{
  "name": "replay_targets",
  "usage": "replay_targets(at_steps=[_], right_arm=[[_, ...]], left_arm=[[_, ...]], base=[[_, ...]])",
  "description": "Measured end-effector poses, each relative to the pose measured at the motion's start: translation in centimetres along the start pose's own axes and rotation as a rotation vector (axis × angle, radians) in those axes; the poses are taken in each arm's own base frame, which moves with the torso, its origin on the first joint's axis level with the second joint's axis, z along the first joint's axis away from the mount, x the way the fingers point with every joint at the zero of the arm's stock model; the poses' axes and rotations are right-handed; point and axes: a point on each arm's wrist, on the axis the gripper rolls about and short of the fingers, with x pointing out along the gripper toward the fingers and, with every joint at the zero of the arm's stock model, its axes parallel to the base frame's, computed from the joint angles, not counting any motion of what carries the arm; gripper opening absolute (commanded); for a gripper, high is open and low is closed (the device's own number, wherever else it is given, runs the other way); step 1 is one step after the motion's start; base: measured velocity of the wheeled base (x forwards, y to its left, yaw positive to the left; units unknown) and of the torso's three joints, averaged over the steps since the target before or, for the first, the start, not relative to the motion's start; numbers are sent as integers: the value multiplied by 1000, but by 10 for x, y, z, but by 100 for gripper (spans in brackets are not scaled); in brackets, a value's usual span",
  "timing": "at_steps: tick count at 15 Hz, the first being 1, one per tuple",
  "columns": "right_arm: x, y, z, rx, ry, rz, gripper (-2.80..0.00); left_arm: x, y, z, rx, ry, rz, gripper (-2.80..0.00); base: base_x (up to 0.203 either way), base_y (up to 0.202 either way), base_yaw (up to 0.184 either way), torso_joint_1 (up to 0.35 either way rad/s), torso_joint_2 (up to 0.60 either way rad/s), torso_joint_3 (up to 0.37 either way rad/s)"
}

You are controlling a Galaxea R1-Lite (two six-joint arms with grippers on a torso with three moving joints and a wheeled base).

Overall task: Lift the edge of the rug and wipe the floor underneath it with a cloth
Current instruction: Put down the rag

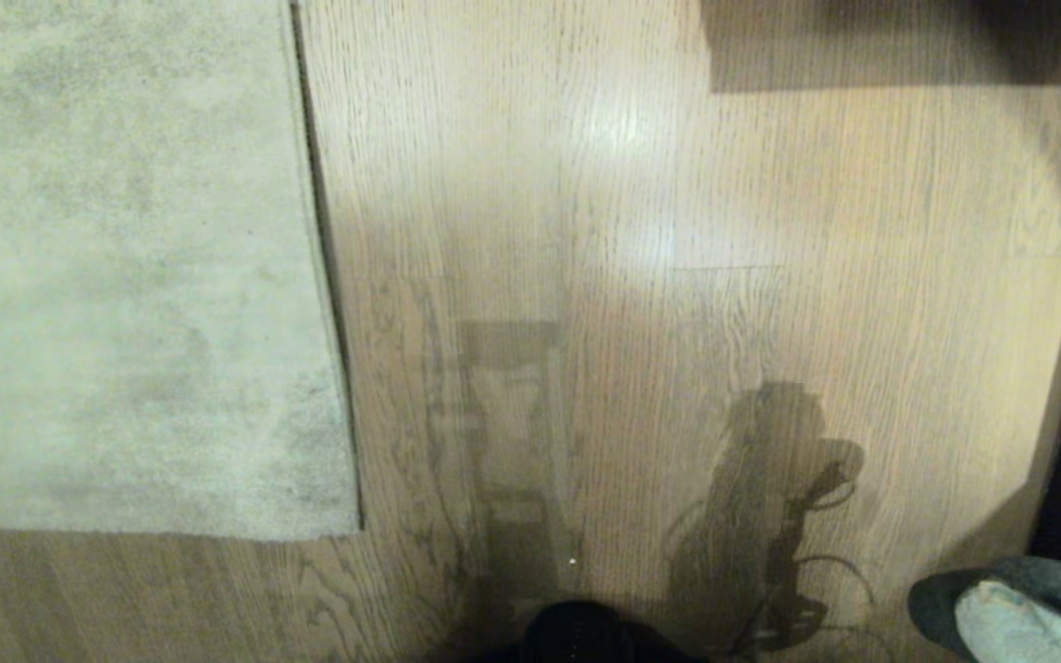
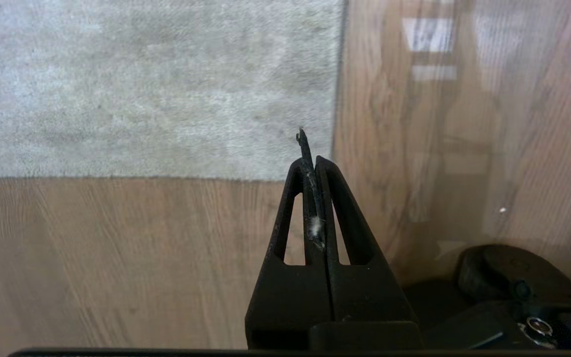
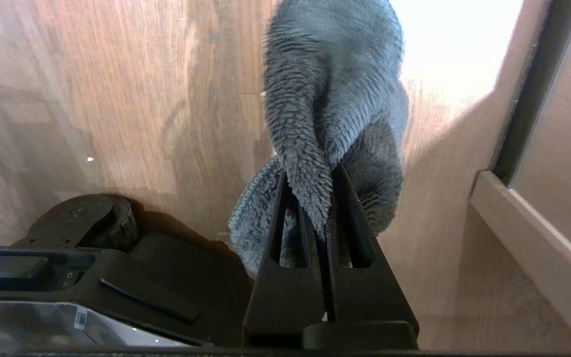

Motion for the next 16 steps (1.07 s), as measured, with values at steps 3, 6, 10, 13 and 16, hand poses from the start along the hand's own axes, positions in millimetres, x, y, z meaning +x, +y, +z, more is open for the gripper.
replay_targets(at_steps=[3,6,10,13,16], right_arm=[[0,0,0,1,0,-1,-280],[0,0,0,1,0,-1,-280],[0,0,0,1,0,-2,-280],[0,0,0,0,0,-2,-280],[0,0,0,1,0,-1,-280]], left_arm=[[0,0,0,0,0,0,-280],[0,0,0,0,0,0,-280],[0,0,0,0,0,0,-280],[0,0,0,0,0,0,-280],[0,0,0,0,0,0,-280]], base=[[0,0,0,0,0,0],[0,0,0,0,0,0],[0,0,0,0,0,0],[0,0,0,0,0,0],[0,0,0,0,0,0]])
